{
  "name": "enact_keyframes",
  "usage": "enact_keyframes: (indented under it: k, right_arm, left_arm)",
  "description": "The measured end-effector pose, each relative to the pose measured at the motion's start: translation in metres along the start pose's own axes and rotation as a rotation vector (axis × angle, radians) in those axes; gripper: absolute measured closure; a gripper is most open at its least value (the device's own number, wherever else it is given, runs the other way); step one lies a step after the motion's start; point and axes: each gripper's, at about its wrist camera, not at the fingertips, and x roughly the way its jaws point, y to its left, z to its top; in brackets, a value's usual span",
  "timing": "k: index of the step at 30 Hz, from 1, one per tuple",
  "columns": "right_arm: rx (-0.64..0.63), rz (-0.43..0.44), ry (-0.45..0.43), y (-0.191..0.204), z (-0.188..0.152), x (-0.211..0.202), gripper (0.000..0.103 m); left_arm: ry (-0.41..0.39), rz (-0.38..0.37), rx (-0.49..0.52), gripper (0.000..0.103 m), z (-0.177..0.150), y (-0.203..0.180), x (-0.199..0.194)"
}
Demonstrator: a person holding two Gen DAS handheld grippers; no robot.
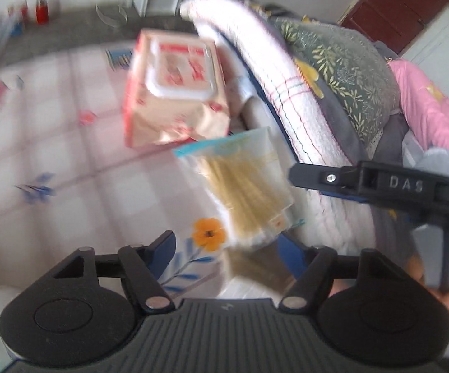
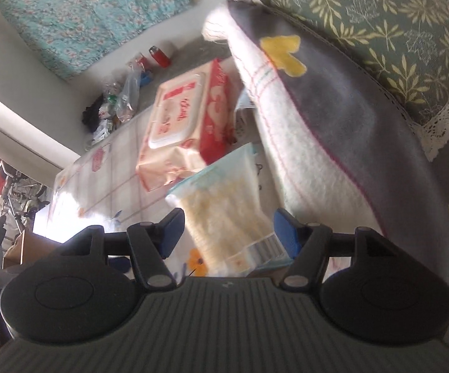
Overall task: Organize soft objects
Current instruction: 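Grasp the bag of cotton swabs with the right tool and lift it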
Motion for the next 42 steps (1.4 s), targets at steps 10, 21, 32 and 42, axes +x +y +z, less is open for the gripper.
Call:
enact_keyframes:
  k: [10, 21, 32, 42]
  right_arm:
    - [-0.05, -0.045, 0.06, 0.002, 0.017, 0.053, 0.042]
    - [-0.035, -0.02, 0.048, 0.017, 0.014, 0.06, 0.079]
    - [-0.113, 0.053, -0.106, 0.072, 0.011, -0.014, 0.082]
    - [-0.177, 0.167, -0.198, 0.149, -0.018, -0.095, 0.082]
  left_arm:
    - [0.051, 0.005, -0.109, 0.041, 0.026, 0.003, 0.051]
    - [-0.01, -0.023, -0.093, 0.065, 0.029, -0.009, 0.046]
    - [-0.186, -0.05, -0.037, 0.067, 0.023, -0.015, -0.042]
    - [-0.348, -0.076, -0.001, 0.068, -0.016, 0.001, -0.161]
